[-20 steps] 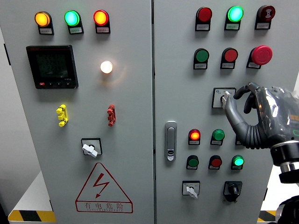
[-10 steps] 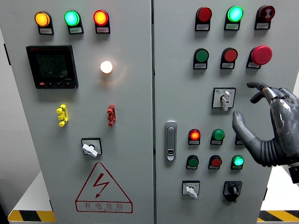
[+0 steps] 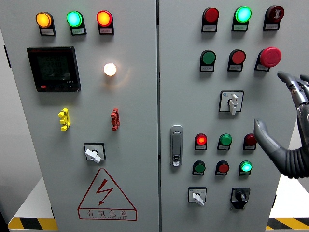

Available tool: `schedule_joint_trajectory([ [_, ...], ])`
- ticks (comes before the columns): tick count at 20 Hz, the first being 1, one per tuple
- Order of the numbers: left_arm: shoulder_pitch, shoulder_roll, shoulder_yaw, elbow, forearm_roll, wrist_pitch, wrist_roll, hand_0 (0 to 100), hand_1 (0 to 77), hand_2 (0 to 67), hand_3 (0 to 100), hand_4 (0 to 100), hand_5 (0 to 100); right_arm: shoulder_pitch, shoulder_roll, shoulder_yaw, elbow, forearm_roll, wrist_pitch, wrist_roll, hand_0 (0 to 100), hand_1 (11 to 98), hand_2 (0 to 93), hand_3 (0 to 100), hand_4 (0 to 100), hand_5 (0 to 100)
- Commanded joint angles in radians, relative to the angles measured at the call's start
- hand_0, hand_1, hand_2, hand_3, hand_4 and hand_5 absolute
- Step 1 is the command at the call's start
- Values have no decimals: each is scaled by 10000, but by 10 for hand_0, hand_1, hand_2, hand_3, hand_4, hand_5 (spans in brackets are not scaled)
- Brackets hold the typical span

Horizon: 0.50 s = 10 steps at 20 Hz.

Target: Rotate and turn off gray switch

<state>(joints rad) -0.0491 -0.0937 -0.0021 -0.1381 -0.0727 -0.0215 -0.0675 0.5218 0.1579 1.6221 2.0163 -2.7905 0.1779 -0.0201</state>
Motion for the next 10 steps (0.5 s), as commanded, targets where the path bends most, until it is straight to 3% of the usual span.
schedule_joint_trajectory([
  [1,0,1,6,0,6,0,0,0,0,132,183,96,118,-18,1,8,71,2,16,1,482,390,94,95,86,183],
  [10,15,-14,6,0,-9,0,0,0,0,132,183,96,117,-79,1,54,270,-120,31,-14,471,405,82,83,78,164],
])
